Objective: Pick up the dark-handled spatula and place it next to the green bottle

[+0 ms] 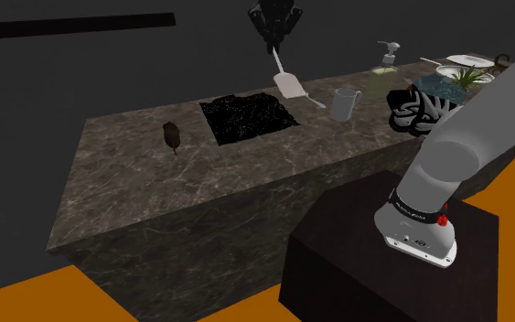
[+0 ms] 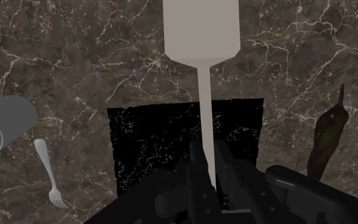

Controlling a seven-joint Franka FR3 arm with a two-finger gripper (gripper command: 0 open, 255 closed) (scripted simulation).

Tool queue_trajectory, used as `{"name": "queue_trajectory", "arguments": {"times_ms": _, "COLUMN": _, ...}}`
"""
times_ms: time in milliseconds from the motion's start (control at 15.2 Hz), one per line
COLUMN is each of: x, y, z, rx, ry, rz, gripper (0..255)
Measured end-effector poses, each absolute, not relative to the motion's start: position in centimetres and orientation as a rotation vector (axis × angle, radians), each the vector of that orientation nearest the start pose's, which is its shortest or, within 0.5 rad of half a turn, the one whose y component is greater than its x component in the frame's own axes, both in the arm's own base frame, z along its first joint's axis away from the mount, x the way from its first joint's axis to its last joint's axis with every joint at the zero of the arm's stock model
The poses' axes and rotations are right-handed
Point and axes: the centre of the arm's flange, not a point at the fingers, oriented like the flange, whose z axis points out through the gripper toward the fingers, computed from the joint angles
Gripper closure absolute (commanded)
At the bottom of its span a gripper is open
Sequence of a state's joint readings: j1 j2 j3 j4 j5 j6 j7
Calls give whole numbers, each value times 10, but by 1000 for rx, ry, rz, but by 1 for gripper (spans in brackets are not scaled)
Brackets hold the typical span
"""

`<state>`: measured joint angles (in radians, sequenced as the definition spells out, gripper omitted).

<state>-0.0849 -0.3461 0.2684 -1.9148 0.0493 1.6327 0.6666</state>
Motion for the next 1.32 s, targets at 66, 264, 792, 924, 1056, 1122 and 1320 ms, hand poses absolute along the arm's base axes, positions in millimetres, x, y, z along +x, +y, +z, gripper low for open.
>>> {"name": "queue_trajectory", "arguments": {"times_ms": 66, "x": 440, "y": 107, "z": 639, "rx": -3059, "ry": 777, "rz": -102, "gripper": 255}}
{"name": "queue_trajectory", "arguments": {"times_ms": 264, "x": 443, "y": 93, "z": 645, "rx": -3059, "ry": 778, "rz": -102, "gripper": 255}}
{"name": "queue_trajectory", "arguments": {"times_ms": 792, "x": 444, "y": -13, "z": 646, "rx": -3058, "ry": 780, "rz": -102, "gripper": 255}}
{"name": "queue_trajectory", "arguments": {"times_ms": 924, "x": 444, "y": -36, "z": 645, "rx": -3058, "ry": 779, "rz": -102, "gripper": 255}}
{"name": "queue_trajectory", "arguments": {"times_ms": 1056, "x": 446, "y": -62, "z": 646, "rx": -3059, "ry": 779, "rz": -101, "gripper": 255}}
{"name": "queue_trajectory", "arguments": {"times_ms": 1122, "x": 445, "y": -76, "z": 644, "rx": -3058, "ry": 779, "rz": -102, "gripper": 255}}
{"name": "queue_trajectory", "arguments": {"times_ms": 1320, "x": 446, "y": -117, "z": 645, "rx": -3058, "ry": 779, "rz": -101, "gripper": 255}}
